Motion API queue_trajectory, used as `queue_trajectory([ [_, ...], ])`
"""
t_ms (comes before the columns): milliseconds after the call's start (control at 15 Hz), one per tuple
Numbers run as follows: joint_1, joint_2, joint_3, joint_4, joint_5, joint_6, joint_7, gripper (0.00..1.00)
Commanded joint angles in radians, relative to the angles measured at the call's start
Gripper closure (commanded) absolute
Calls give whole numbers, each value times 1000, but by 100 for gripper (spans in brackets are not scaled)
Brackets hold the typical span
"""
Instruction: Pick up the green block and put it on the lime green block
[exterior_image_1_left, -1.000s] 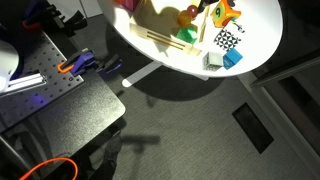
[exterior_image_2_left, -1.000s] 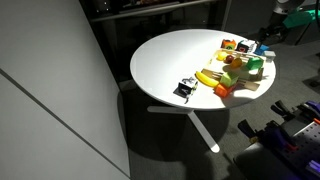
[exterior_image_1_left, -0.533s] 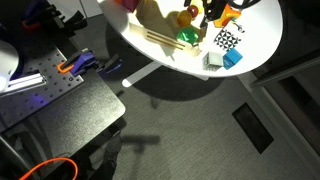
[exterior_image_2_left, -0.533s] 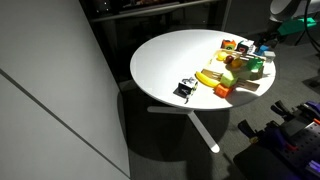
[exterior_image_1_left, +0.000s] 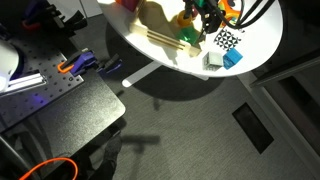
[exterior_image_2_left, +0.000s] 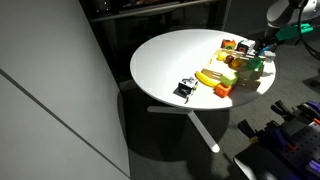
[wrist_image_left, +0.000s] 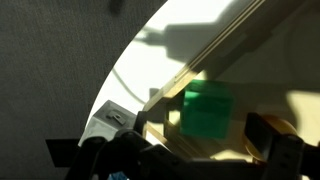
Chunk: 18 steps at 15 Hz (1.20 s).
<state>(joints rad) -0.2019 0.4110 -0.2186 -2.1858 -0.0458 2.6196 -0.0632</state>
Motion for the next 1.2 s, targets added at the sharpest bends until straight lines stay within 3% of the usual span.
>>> queue_trajectory([
  [0,-20,37,13,38,11,9,2,0],
  [1133,-12,153,31,129,7,2,9,0],
])
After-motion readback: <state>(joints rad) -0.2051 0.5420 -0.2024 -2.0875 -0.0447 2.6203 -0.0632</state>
